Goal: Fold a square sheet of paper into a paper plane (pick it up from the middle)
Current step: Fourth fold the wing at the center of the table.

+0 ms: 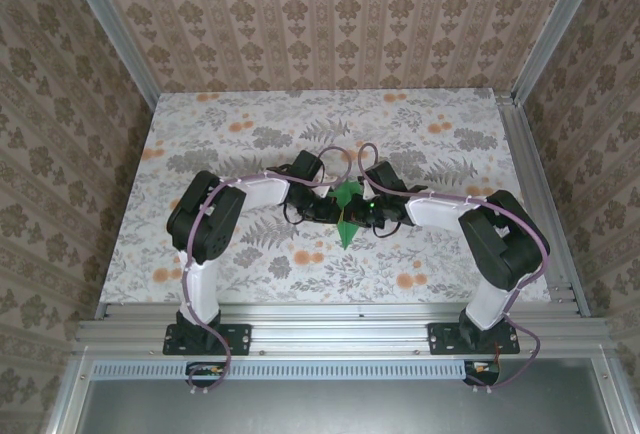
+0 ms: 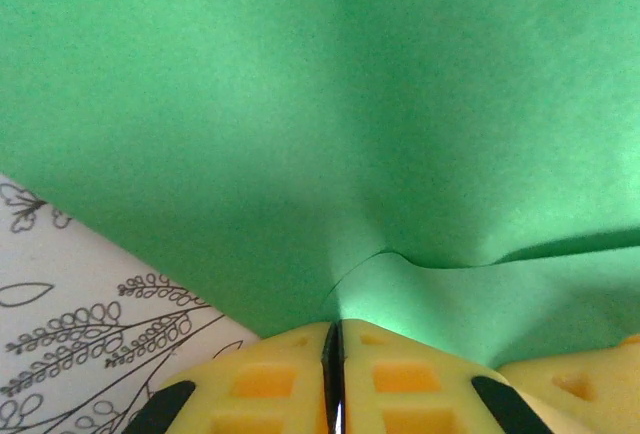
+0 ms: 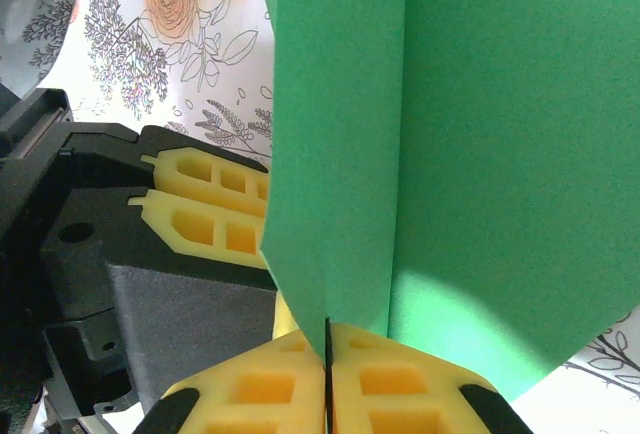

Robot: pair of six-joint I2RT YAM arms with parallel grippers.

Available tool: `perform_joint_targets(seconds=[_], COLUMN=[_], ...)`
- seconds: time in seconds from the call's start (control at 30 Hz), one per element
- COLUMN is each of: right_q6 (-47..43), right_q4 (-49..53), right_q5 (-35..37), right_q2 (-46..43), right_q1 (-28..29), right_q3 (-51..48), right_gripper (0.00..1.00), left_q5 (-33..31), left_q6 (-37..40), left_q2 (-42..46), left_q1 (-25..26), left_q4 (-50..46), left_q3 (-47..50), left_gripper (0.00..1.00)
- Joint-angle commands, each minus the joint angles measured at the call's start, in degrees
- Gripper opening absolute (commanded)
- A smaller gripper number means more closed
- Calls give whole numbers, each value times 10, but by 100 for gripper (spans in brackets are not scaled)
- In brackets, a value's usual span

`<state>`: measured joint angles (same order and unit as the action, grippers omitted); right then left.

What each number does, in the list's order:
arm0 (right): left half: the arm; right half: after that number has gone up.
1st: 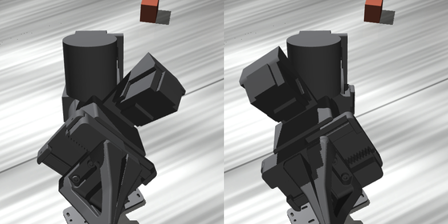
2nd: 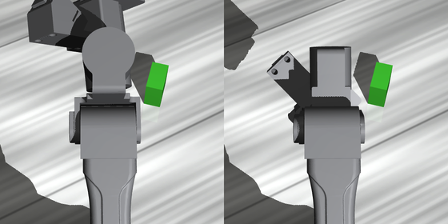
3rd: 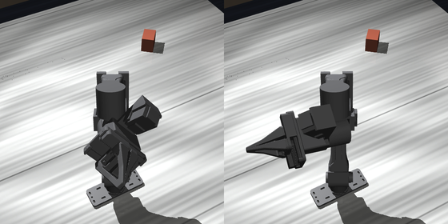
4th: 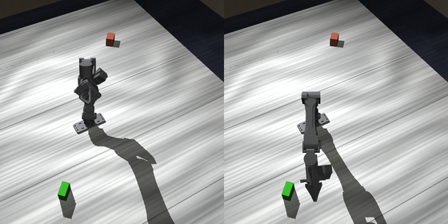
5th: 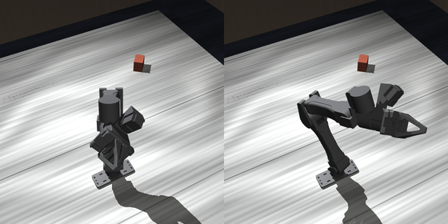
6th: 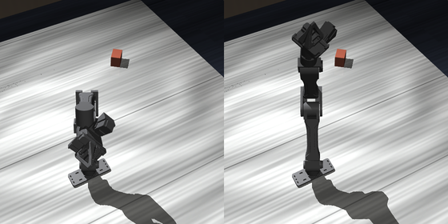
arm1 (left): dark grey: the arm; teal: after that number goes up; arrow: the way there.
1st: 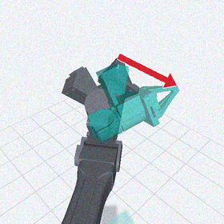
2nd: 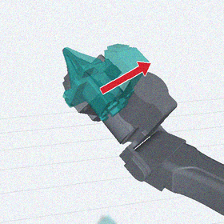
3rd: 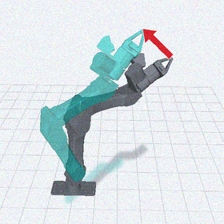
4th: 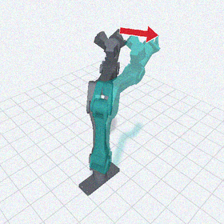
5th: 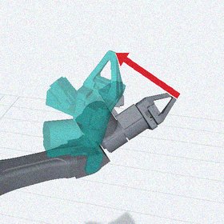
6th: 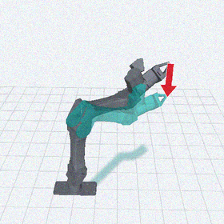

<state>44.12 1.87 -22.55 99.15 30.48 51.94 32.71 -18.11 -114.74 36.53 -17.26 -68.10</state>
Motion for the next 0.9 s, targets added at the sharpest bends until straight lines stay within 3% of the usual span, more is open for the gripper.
perform_joint_targets(seconds=[0.0,0.87], right_q6=[5,37], right_q4=[-16,-82], right_q5=[-12,-35], right_q2=[15,58], right_q1=[-2,-10], right_q3=[-5,-21], right_gripper=[10,12], left_q5=[-99,-31], left_q6=[12,-9], left_q2=[-63,-58], left_q1=[-8,-34], left_q4=[-70,-17], left_q3=[49,77], left_gripper=[12,11])
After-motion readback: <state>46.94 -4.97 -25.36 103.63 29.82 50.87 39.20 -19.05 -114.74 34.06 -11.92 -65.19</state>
